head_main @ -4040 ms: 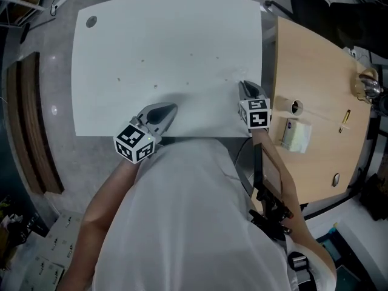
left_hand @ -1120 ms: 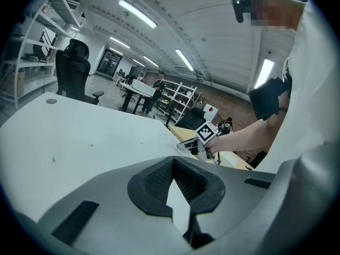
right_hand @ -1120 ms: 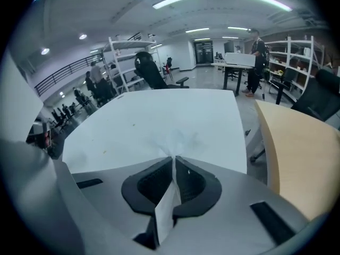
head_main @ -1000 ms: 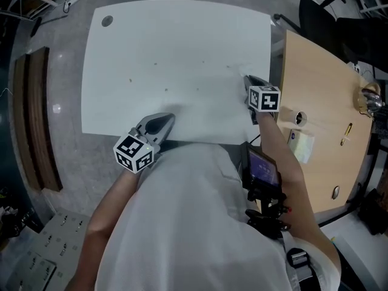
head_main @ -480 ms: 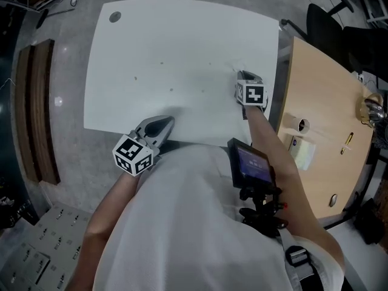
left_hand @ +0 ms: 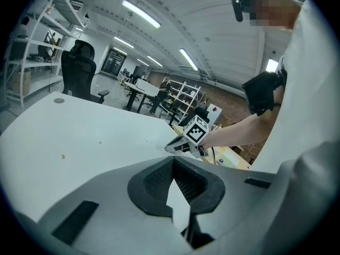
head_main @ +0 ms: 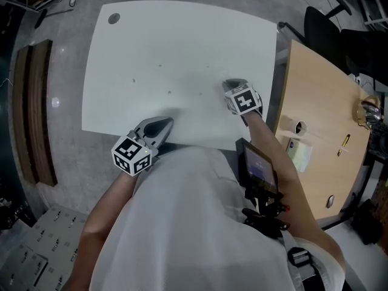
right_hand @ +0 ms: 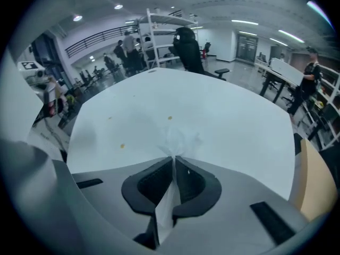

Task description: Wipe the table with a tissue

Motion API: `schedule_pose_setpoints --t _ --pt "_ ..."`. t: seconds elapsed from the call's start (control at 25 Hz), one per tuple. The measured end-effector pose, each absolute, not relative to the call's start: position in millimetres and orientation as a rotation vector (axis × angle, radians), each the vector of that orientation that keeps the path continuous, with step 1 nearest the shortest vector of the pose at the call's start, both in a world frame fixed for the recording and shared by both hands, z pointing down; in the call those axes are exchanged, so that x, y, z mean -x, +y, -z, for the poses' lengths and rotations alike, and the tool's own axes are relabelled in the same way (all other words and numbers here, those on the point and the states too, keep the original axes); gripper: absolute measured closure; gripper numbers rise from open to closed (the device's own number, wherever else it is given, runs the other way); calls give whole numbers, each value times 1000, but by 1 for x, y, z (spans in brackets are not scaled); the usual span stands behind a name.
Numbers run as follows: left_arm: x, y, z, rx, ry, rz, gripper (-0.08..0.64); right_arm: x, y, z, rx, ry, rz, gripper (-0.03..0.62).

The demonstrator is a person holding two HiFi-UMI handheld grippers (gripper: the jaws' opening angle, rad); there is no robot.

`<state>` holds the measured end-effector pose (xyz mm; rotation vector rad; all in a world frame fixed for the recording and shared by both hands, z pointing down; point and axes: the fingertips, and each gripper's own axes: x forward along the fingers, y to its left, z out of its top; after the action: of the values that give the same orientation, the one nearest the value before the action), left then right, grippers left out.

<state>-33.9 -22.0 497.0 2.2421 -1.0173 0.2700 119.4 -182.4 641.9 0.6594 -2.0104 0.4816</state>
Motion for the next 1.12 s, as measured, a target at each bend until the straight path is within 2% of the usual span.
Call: schedule_pose_setpoints --t 0.2,0.44,0.6,0.84,1.12 --pt "29 -28 -497 -2253 -1001 -275 554 -145 -175 -640 -596 -1957 -309 565" --pt "30 -25 -496 -2247 -1004 -277 554 -182 -218 -644 -891 -1904 -441 565" --pt "31 -22 -498 -2240 -1010 -274 554 -173 -224 -641 -924 -1910 -434 566" --pt "29 -24 -496 -2250 -1009 -259 554 -161 -206 -641 -696 -1943 -414 566" --pt "38 -19 -495 -2237 -1038 -239 554 -149 -232 -626 -950 -2034 -596 566"
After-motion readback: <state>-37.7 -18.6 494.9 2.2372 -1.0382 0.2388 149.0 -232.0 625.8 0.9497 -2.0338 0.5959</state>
